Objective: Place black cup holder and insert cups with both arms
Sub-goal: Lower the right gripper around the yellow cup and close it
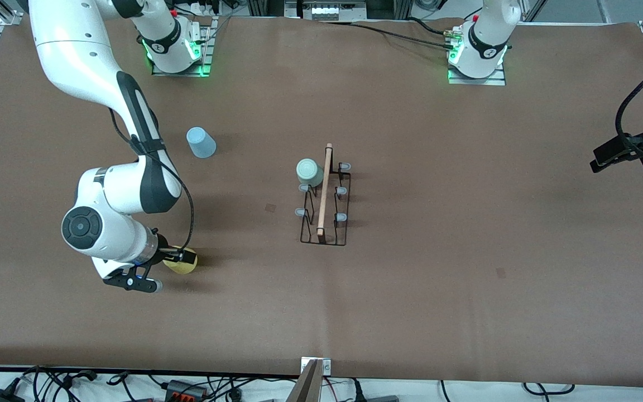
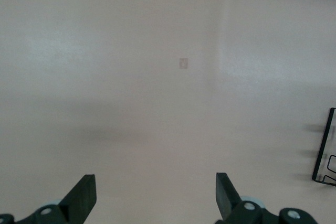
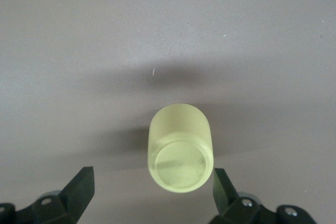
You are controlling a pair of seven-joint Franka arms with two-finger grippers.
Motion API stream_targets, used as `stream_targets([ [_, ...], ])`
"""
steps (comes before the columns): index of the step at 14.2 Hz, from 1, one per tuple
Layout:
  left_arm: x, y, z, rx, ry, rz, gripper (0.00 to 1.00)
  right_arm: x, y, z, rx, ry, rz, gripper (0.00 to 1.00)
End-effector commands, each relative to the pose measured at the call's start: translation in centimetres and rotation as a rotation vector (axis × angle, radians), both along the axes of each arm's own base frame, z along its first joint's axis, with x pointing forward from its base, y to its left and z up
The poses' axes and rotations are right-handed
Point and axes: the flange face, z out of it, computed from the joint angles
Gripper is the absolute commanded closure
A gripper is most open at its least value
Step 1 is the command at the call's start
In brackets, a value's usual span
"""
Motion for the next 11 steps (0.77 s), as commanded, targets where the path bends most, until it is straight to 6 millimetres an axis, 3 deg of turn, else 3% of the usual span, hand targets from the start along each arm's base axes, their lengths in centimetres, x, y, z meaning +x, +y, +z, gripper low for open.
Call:
stream_targets([
  [1, -0.2, 1.0, 0.0, -0.001, -0.001, -0.008, 0.0, 0.2, 0.0, -1.9, -0.02, 0.011, 0.056, 0.0],
  [4, -0.2, 1.1, 0.1, -0.004, -0.001, -0.006, 0.0, 0.5, -1.7, -3.4, -0.025, 0.017, 0.091, 0.0],
  [10, -0.2, 0.9, 0.1, -0.006, 0.002, -0.009, 0.0, 0.5, -1.8, -3.9, -0.023, 0.022, 0.087, 0.0],
  [11, -0.2, 0.9, 0.1, -0.006, 0.002, -0.009, 0.0, 0.6, -1.8, -3.7, -0.023, 0.018, 0.091, 0.08],
])
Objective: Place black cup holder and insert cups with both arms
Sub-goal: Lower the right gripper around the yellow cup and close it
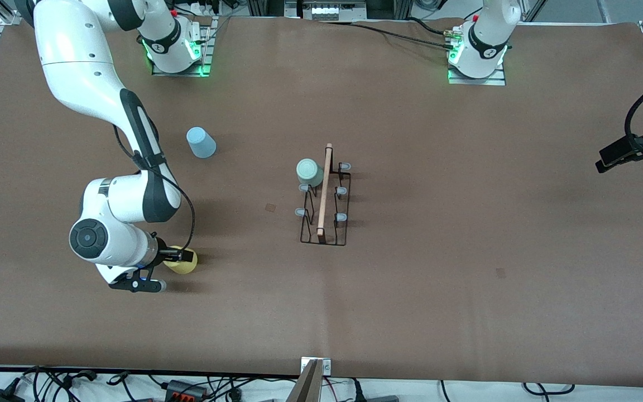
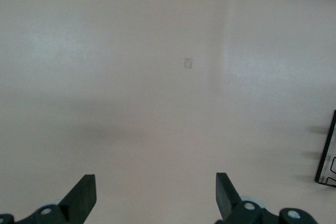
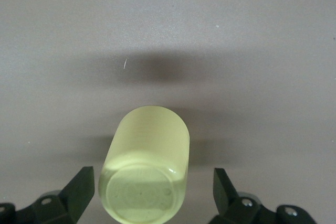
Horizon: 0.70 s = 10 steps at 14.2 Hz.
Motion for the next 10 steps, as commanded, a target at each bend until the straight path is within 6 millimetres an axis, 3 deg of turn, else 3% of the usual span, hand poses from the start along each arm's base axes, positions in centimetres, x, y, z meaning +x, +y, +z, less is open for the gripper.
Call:
stream_targets([
  [1, -0.2, 0.0, 0.2, -0.006, -0.001, -0.02, 0.0, 0.5, 0.1, 0.0, -0.003, -0.014, 0.021, 0.26],
  [3, -0.1, 0.1, 0.1, -0.006, 0.001, -0.018, 0.0, 0.5, 0.1, -0.1, -0.003, -0.016, 0.022, 0.47],
  [6, -0.1, 0.1, 0.1, -0.006, 0.001, -0.018, 0.0, 0.7, 0.7, 0.8, -0.001, -0.028, 0.031, 0.69],
  [8, -0.1, 0.1, 0.1, -0.006, 0.001, -0.018, 0.0, 0.9, 1.9, 4.4, 0.018, -0.03, 0.048, 0.71],
  [10, -0.1, 0.1, 0.1, -0.006, 0.001, -0.018, 0.0, 1.0, 4.7, 9.8, 0.047, -0.03, 0.073, 0.71],
])
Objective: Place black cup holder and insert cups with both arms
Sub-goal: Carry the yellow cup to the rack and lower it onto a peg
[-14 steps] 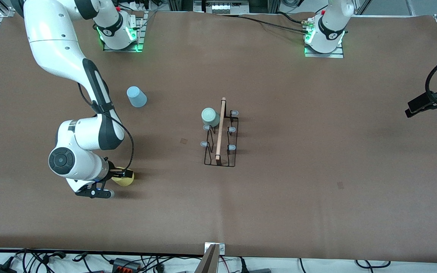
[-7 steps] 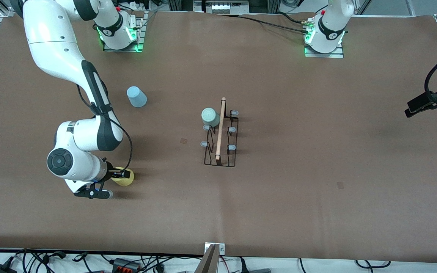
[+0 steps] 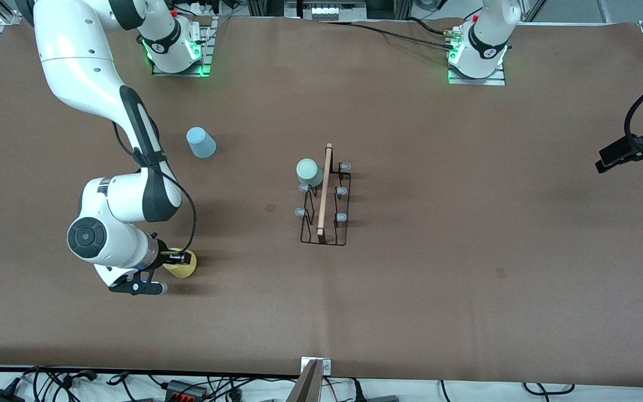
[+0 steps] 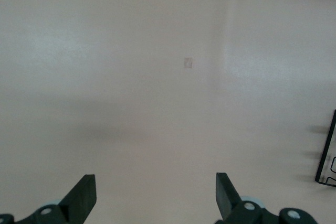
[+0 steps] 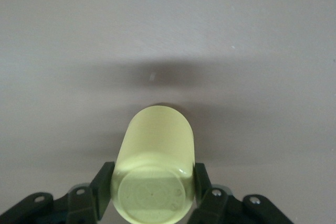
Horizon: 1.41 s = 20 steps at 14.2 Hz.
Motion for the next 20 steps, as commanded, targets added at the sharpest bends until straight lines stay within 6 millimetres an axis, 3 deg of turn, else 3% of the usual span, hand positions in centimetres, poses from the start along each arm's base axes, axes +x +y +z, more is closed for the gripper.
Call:
stream_targets([
  [1, -0.1, 0.1, 0.2, -0.006, 0.0, -0.017, 0.0, -0.2, 4.6, 8.1, 0.031, 0.002, 0.058, 0.71],
  [6, -0.2, 0.1, 0.1, -0.006, 0.001, -0.017, 0.0, -4.5, 15.7, 13.5, 0.063, 0.017, -0.141, 0.69],
  [9, -0.2, 0.1, 0.1, -0.006, 0.001, -0.017, 0.0, -6.7, 20.8, 13.9, 0.106, 0.033, -0.249, 0.69],
  [15, -0.2, 0.3, 0.1, -0.006, 0.003, -0.014, 0.0, -9.2, 26.1, 12.3, 0.132, 0.07, -0.361, 0.69],
  [20, -0.2, 0.3, 0.1, -0.006, 0.003, -0.014, 0.0, -9.6, 27.8, 10.9, 0.148, 0.059, -0.376, 0.69],
])
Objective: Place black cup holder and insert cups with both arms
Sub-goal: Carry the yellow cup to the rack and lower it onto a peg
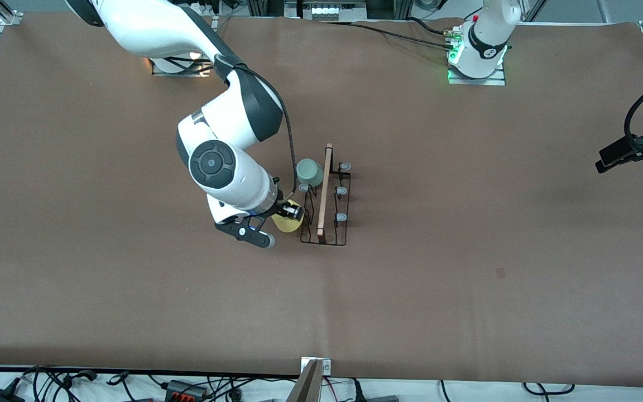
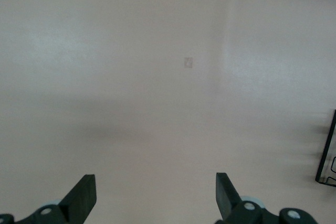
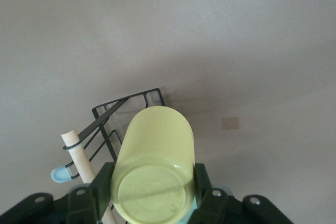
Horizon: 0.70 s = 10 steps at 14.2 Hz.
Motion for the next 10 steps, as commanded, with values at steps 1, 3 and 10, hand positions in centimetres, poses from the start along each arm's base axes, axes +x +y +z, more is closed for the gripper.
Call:
stream_targets([
  [1, -0.2, 0.2, 0.1, -0.006, 0.0, -0.014, 0.0, -0.1, 0.9, -0.2, 0.019, -0.021, -0.034, 0.69],
  [3, -0.2, 0.2, 0.2, -0.006, 0.0, -0.014, 0.0, -0.2, 1.2, -0.9, 0.016, -0.016, -0.034, 0.69],
  [10, -0.2, 0.4, 0.1, -0.007, 0.002, -0.011, 0.0, 0.4, 1.5, -4.2, 0.023, -0.022, -0.035, 0.69],
])
